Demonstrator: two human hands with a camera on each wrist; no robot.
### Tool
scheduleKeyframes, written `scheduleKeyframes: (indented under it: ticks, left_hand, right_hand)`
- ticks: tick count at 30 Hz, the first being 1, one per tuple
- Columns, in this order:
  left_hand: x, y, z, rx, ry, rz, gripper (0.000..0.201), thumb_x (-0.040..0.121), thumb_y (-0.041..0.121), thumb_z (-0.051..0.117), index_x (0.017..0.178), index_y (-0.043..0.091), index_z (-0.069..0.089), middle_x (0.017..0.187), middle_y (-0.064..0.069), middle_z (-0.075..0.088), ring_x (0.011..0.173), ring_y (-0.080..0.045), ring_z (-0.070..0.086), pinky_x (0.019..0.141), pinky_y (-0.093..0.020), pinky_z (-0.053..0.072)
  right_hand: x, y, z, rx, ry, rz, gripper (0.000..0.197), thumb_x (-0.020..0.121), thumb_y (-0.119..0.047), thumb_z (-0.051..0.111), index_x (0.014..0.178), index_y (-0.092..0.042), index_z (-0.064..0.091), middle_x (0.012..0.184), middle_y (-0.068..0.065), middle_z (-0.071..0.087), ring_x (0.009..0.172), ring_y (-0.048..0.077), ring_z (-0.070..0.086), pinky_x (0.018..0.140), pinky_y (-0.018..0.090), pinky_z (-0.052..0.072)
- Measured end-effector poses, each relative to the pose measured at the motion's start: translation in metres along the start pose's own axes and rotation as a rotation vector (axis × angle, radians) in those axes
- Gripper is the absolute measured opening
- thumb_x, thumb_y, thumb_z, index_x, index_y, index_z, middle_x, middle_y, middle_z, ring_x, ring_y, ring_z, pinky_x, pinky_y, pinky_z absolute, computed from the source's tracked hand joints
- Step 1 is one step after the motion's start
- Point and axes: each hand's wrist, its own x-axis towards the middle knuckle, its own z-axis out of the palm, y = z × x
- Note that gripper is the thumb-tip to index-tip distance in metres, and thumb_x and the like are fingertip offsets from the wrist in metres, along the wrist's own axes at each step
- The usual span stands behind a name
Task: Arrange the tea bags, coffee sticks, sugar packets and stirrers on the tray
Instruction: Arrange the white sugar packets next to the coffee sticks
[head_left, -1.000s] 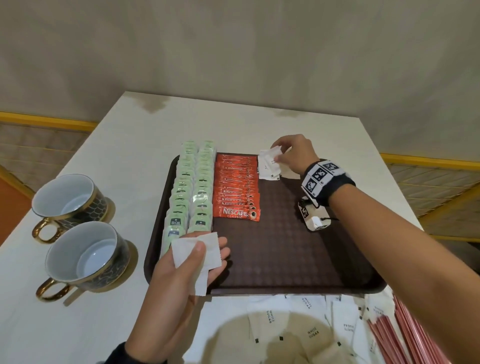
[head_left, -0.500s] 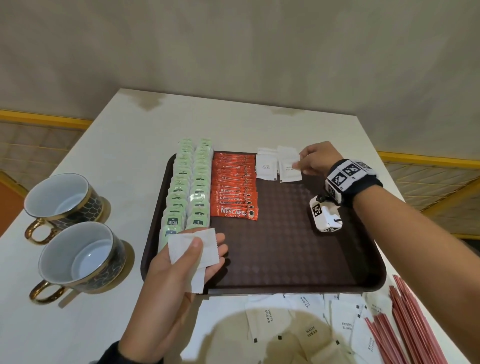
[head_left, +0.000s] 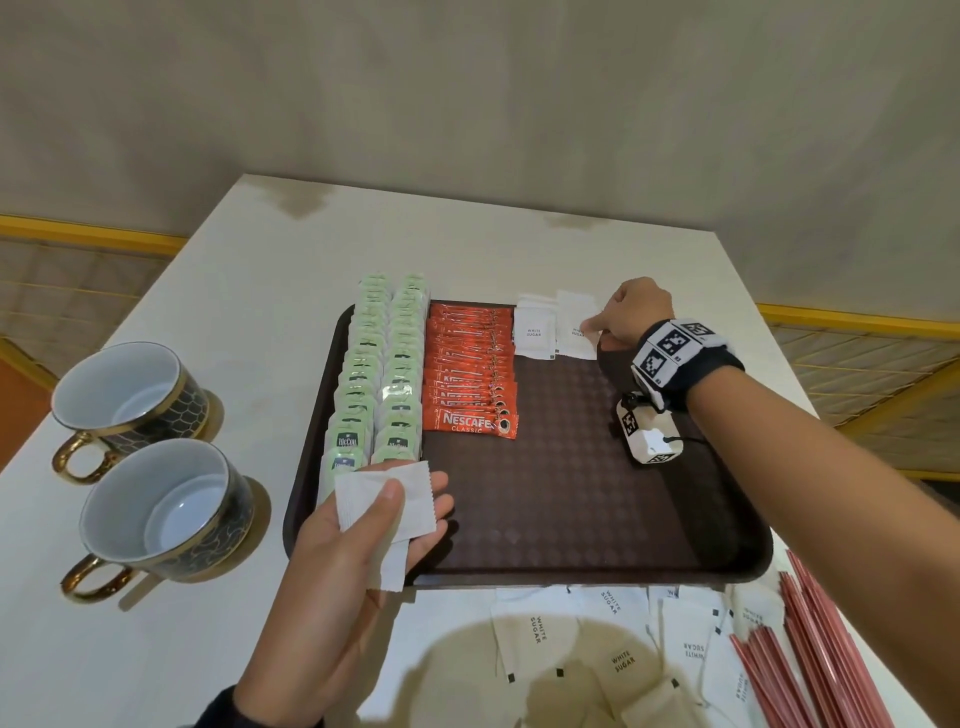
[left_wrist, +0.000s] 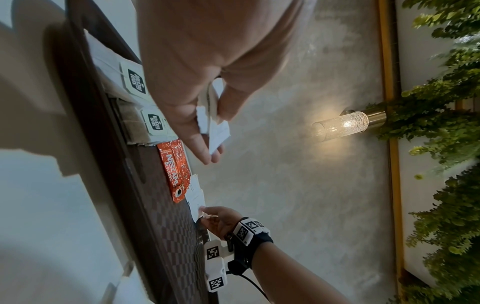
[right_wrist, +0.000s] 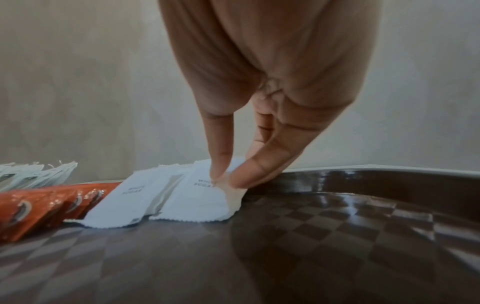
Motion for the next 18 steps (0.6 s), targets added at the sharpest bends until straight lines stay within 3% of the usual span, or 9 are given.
scheduleKeyframes:
  ticks: [4,9,13,16,18]
  left_hand:
    - [0.001,-0.001,0.001,-0.011,0.001,-0.016,0.019,0.096,0.01,0.05,0.107,0.011,0.065,0.103,-0.012,0.075,0.094,-0.026,0.073,0.075,-0.029,0.06]
    - [0.001,0.002,0.005,-0.1,-0.04,-0.085,0.023,0.098,0.012,0.045,0.112,0.009,0.063,0.108,-0.016,0.073,0.1,-0.03,0.071,0.082,-0.035,0.057]
    - [0.005,0.009,0.008,-0.209,-0.104,-0.178,0.029,0.1,0.013,0.041,0.121,0.003,0.059,0.112,-0.021,0.07,0.102,-0.032,0.07,0.085,-0.038,0.055]
    - [0.009,0.01,0.012,-0.143,-0.148,-0.169,0.032,0.101,0.013,0.041,0.126,0.002,0.056,0.114,-0.018,0.071,0.105,-0.028,0.069,0.086,-0.037,0.056]
    - [0.01,0.012,0.015,-0.097,-0.178,-0.166,0.032,0.099,0.016,0.044,0.127,0.005,0.057,0.115,-0.016,0.071,0.106,-0.027,0.069,0.085,-0.038,0.058]
  right_hand:
    - [-0.001,-0.002,0.002,0.039,0.015,0.024,0.035,0.071,-0.016,0.085,0.086,-0.004,0.056,0.091,0.015,0.063,0.084,0.031,0.065,0.072,0.036,0.056]
    - [0.0,-0.002,0.006,0.07,0.026,0.005,0.026,0.072,-0.009,0.08,0.08,-0.008,0.056,0.085,0.014,0.062,0.072,0.029,0.064,0.077,0.049,0.059]
    - [-0.006,0.0,-0.003,0.159,0.068,0.002,0.036,0.077,-0.019,0.079,0.102,-0.005,0.058,0.108,0.017,0.063,0.092,0.034,0.068,0.082,0.048,0.058]
    - [-0.039,-0.013,-0.012,0.31,0.091,-0.105,0.032,0.08,-0.019,0.077,0.102,-0.008,0.057,0.103,0.018,0.063,0.08,0.031,0.069,0.071,0.044,0.06]
    - [-0.079,-0.026,-0.017,0.397,-0.013,-0.23,0.026,0.083,-0.018,0.075,0.102,-0.006,0.06,0.093,0.016,0.063,0.075,0.024,0.065,0.063,0.036,0.06]
